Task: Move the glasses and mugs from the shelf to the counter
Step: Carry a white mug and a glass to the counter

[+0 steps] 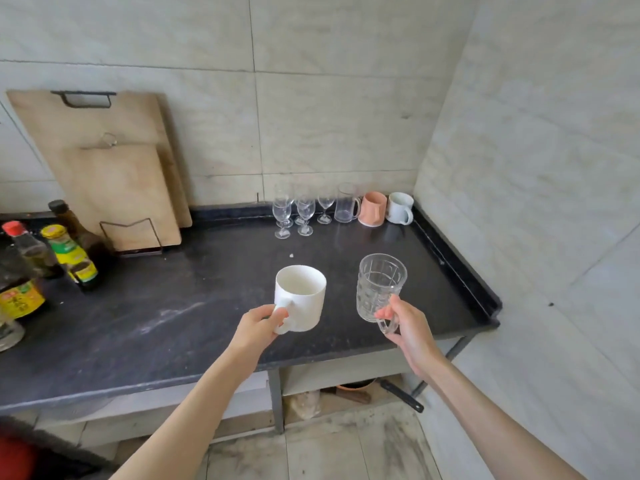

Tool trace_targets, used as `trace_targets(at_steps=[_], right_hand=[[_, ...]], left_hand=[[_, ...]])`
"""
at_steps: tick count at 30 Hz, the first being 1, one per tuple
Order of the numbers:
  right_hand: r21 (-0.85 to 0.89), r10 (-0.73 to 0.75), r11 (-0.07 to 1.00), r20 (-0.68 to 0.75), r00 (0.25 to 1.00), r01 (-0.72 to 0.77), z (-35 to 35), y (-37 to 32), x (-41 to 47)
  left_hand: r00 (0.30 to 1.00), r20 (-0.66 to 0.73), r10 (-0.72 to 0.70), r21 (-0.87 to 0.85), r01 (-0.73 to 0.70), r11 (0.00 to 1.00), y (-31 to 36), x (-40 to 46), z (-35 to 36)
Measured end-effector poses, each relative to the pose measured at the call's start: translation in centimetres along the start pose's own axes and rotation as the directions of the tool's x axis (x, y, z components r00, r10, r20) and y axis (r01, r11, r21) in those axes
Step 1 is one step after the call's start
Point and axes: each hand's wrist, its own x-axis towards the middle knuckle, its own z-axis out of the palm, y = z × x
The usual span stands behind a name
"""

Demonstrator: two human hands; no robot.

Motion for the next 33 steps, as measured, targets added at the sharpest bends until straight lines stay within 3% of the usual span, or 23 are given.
trace_targets(at_steps=[8,17,23,33], right_hand=[[-0.004,0.168,0.986,0.073,0.983,-0.168,-0.8,0.3,16.4],[-0.221,0.284,0.944,0.161,0.945,-0.246,-0.3,-0.6,33.3],[-0.149,0.307,0.948,0.188,0.933,-0.282,0.5,0.3,39.9],[-0.194,0.330,0.935,0.172,0.928,-0.296,0.7,0.9,45.0]], left_hand=[[0.991,0.012,-0.136,-0.044,0.136,0.990,1.3,12.9,5.7],[0.973,-0.061,-0.224,-0.166,0.211,0.963,3.3,25.6,11.3],[0.973,-0.066,-0.221,-0.248,0.198,0.948,4.0,31.9,13.2],[0.986,-0.020,-0.164,-0.361,0.146,0.921,4.7,37.5,16.0]])
